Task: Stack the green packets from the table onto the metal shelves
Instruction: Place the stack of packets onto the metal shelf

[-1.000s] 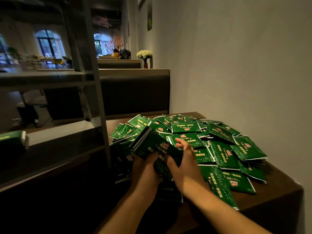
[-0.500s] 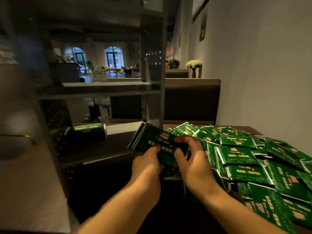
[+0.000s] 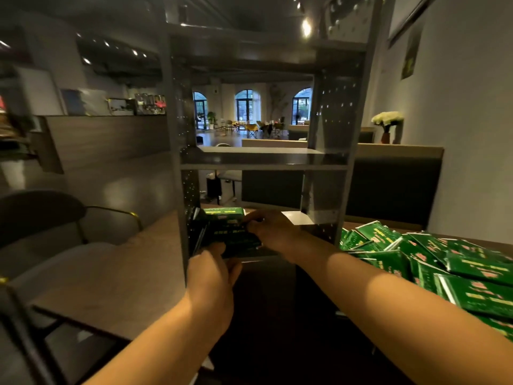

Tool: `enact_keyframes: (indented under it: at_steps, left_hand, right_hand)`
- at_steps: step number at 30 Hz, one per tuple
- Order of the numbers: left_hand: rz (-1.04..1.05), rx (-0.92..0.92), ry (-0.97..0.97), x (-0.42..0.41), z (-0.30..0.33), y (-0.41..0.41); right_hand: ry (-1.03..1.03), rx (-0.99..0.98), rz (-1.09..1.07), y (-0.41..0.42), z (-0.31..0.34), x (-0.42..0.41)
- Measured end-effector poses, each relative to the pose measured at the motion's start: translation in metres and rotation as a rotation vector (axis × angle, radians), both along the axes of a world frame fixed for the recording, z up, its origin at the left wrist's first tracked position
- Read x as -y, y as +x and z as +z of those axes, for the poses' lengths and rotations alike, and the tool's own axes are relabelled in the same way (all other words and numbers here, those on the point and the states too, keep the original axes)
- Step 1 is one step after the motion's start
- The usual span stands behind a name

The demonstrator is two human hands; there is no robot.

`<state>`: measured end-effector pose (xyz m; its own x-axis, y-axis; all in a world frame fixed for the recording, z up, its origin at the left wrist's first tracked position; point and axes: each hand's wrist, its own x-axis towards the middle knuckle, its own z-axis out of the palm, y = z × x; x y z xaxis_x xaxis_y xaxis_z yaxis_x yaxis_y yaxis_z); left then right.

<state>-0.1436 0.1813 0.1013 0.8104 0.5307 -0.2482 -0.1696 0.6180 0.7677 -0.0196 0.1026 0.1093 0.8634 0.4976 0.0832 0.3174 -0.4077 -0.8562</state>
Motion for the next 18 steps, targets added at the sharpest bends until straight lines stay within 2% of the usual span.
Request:
enact_keyframes:
  at_steps: [10, 14, 18]
  left_hand:
    - [-0.084, -0.057, 0.124, -0.022, -0.004, 0.001]
    - [-0.035, -0.085, 0.118, -0.016, -0.007, 0.005]
    - [0.011, -0.054, 0.34, -0.009, -0.014, 0.014]
  right_hand:
    - [-0.308, 0.276, 0.062, 0.013, -0.006, -0.036]
    - [-0.268, 0.409, -0.002, 0.011, -0.012, -0.032]
    - [-0.162, 0.596, 0.014, -0.008, -0.014, -0.011]
